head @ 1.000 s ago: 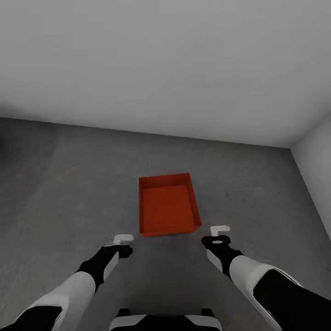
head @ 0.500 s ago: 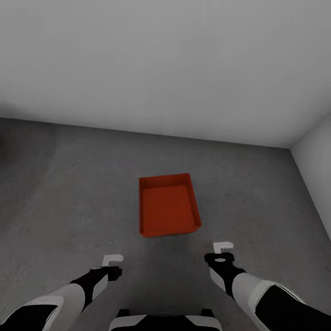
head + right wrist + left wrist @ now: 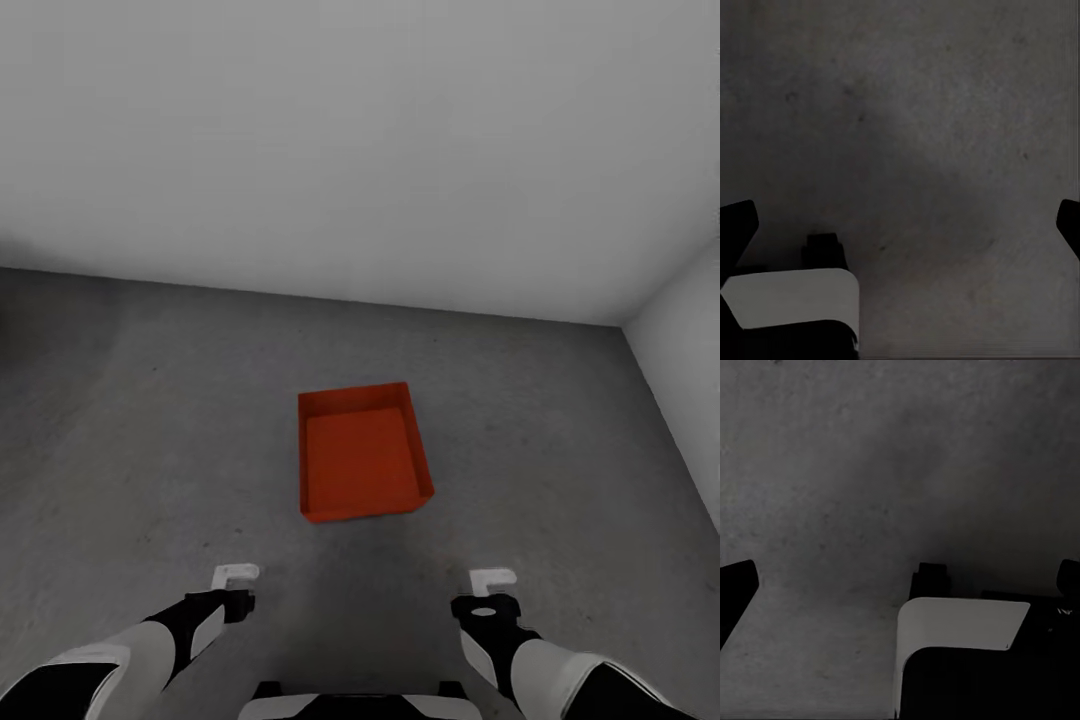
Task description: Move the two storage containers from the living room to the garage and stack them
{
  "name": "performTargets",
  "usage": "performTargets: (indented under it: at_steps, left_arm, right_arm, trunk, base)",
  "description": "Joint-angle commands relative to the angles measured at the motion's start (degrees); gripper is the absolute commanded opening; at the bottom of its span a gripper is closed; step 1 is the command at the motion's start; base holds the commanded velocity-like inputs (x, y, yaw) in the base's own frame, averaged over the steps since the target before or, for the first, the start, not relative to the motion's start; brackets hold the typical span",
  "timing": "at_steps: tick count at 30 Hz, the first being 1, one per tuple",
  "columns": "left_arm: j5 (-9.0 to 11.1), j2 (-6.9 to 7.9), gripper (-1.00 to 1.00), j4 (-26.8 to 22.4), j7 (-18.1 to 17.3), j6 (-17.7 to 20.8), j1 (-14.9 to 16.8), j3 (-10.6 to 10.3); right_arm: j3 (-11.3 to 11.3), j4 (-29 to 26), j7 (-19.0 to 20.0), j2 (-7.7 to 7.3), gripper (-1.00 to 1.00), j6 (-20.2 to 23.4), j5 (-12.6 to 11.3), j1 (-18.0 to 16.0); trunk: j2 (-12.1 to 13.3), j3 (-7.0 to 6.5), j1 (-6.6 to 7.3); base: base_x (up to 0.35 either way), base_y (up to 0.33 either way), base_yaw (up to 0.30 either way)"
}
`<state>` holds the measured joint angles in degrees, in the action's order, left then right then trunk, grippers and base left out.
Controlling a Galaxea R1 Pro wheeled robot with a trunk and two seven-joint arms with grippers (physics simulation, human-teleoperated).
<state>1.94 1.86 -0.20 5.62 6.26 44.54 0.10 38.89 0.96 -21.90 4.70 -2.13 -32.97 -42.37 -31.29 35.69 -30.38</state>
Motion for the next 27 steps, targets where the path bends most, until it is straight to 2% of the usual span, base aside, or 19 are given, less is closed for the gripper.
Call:
performTargets:
  at_steps: [1,11,20,22,27]
  left_arm:
    - [0.3,0.33,1.0,0.0,0.11,0.23,-0.01,-0.01]
    - [1.54,2.38,1.0,0.03,0.06,0.06,-0.58,-0.01]
    - [1.65,3.26,1.0,0.03,-0.07,0.02,-0.67,0.04]
    - [1.66,3.98,1.0,0.03,-0.08,-0.01,-1.75,0.05]
    - [1.66,4.17,1.0,0.03,-0.08,-0.09,-3.6,0.04]
  right_arm:
    - [0.49,0.1,-0.18,0.08,1.0,-0.48,-0.59,0.35]
    - [0.44,0.1,-1.02,0.3,1.0,-2.23,-0.62,4.55]
    - [0.42,0.1,-0.88,0.33,1.0,-2.33,-0.61,5.29]
    - [0.42,0.1,-0.87,0.32,1.0,-2.45,-0.56,7.15]
    - [0.4,0.1,-0.86,0.34,1.0,-3.43,-0.56,10.06]
  trunk:
    - [-0.06,-0.04,-0.02]
    - [-0.06,-0.92,-0.02]
    - [-0.06,-1.71,-0.02]
    - [-0.06,-1.88,-0.02]
    - [-0.06,-2.32,-0.02]
  base:
    - [0.0,0.0,-0.014]
    - [0.0,0.0,-0.003]
    - [0.0,0.0,0.0]
    - [0.0,0.0,0.0]
    - [0.0,0.0,0.0]
